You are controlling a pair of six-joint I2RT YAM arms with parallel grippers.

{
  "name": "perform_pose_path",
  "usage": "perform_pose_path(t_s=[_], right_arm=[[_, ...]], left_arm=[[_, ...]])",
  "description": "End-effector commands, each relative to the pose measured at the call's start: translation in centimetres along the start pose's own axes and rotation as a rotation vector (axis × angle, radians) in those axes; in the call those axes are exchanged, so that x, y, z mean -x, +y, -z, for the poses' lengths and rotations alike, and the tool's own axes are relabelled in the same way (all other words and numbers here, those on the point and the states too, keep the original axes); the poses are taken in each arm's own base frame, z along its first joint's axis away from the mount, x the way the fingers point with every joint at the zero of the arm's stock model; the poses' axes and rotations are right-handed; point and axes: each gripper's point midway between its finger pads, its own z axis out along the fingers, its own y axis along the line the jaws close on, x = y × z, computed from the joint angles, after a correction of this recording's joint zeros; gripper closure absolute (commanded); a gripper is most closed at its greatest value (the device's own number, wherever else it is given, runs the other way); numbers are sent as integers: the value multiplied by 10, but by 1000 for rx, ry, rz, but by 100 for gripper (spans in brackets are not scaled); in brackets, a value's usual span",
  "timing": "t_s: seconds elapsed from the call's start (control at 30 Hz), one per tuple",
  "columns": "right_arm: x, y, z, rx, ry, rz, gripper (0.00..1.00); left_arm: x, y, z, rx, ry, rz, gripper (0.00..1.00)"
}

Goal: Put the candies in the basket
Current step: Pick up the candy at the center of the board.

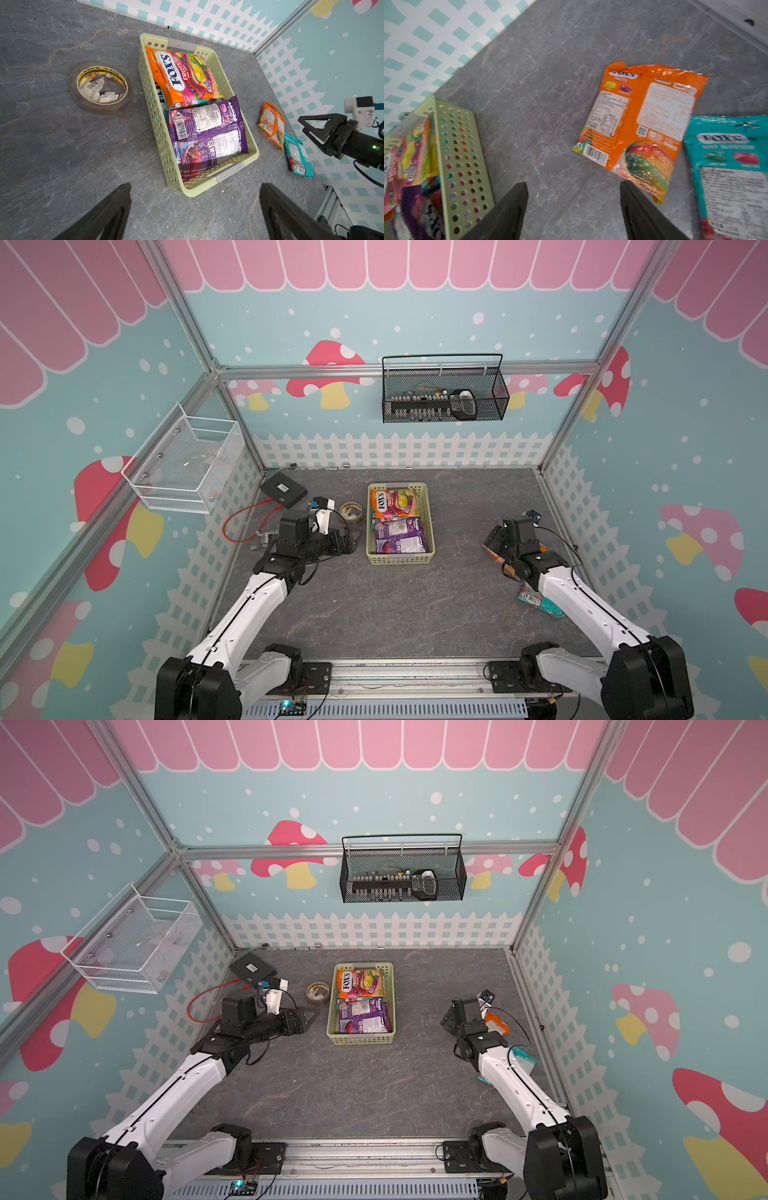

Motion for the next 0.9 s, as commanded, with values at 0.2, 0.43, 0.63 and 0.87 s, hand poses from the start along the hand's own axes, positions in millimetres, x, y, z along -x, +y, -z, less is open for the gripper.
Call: perform_pose_path(t_s=[0.2, 0.43, 0.63, 0.87], right_arm=[[50, -36, -58, -110, 118, 382, 31], [74, -63, -103, -56, 242, 366, 38], [55, -80, -132, 46, 394, 366, 42], [39, -121, -152, -73, 505, 405, 42]], left_arm=[[2, -15, 4, -83, -13, -40, 1], [-1, -19, 3, -107, -1, -43, 0], [-11, -37, -4, -207, 47, -64, 1], [-9, -37, -3, -191, 33, -79, 1]])
